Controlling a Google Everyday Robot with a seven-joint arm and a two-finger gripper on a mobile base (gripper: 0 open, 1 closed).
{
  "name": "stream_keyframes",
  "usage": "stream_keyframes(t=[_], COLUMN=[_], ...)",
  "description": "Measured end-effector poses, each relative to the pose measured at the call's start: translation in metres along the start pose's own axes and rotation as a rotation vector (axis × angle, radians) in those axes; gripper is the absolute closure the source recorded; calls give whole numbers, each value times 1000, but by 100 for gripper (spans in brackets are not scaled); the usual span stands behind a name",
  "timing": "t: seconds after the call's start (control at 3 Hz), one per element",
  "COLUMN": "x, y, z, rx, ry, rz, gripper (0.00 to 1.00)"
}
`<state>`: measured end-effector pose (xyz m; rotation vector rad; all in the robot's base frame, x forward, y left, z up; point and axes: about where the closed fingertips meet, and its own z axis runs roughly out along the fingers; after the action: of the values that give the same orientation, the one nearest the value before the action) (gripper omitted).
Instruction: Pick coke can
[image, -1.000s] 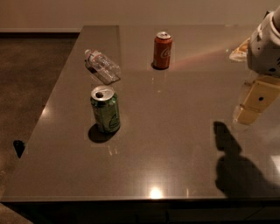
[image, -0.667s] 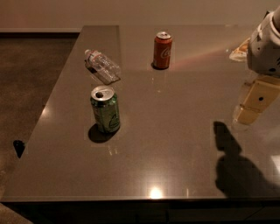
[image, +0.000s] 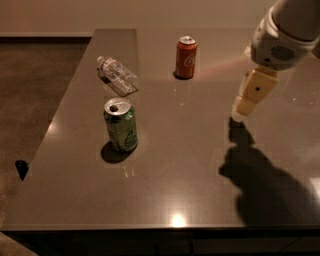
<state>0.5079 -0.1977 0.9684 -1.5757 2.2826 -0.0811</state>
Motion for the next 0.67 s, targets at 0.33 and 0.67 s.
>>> stream_keyframes(t=[0.33,0.67], x=[-26,-49], y=[-48,-96], z=[27,49], rx=[16,44], ry=[-42,-99], rz=[78,141], gripper=[0,0])
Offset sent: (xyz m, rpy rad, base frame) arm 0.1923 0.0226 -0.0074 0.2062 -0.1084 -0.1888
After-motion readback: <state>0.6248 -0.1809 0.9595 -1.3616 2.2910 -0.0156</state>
